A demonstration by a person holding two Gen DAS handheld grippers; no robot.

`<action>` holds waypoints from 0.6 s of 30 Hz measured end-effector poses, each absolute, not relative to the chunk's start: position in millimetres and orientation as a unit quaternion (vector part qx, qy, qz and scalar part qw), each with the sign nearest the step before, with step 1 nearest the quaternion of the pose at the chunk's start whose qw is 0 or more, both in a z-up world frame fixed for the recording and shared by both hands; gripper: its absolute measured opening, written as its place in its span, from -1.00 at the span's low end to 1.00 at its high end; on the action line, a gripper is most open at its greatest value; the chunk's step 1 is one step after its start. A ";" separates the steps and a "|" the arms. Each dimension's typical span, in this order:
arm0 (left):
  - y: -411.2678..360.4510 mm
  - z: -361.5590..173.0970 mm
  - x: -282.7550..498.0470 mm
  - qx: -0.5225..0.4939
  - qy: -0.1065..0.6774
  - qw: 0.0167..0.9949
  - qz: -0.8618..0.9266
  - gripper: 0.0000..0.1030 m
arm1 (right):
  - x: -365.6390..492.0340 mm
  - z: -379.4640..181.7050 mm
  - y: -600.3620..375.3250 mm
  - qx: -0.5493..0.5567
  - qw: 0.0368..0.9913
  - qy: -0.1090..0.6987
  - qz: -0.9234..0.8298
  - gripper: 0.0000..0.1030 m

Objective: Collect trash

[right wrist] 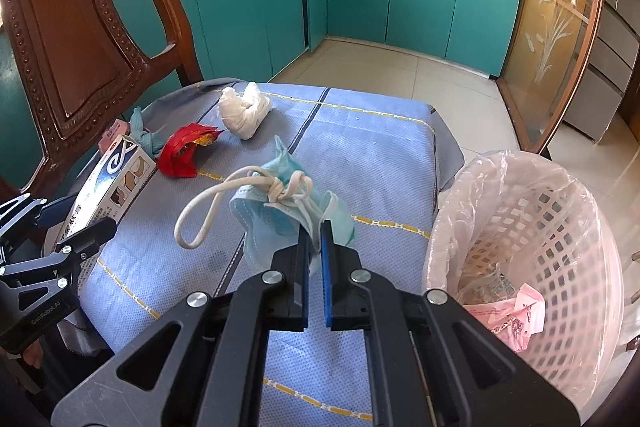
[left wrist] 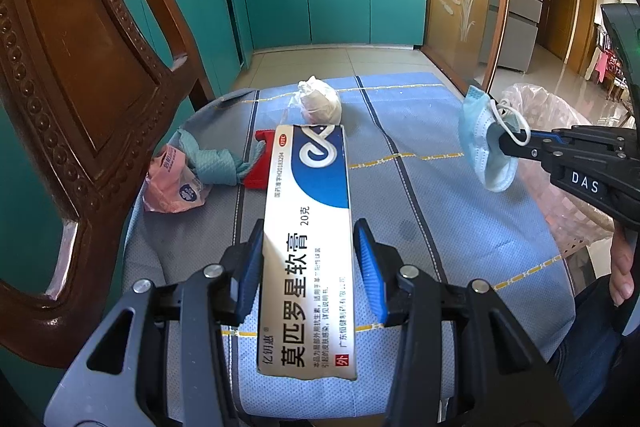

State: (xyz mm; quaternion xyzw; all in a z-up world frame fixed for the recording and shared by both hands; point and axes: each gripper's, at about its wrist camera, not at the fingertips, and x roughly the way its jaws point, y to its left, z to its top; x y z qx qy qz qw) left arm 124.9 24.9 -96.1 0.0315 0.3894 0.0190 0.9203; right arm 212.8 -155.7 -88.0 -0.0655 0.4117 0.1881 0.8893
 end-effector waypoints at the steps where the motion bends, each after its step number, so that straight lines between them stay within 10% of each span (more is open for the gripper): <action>1: 24.7 -96.1 124.8 0.031 0.389 0.920 0.019 -0.13 | 212.6 -88.3 -155.1 -0.065 0.889 0.412 0.189 -0.89; 18: 25.9 -100.3 127.4 0.030 0.395 0.918 0.019 -0.13 | 211.9 -88.3 -155.0 -0.068 0.889 0.412 0.190 -0.89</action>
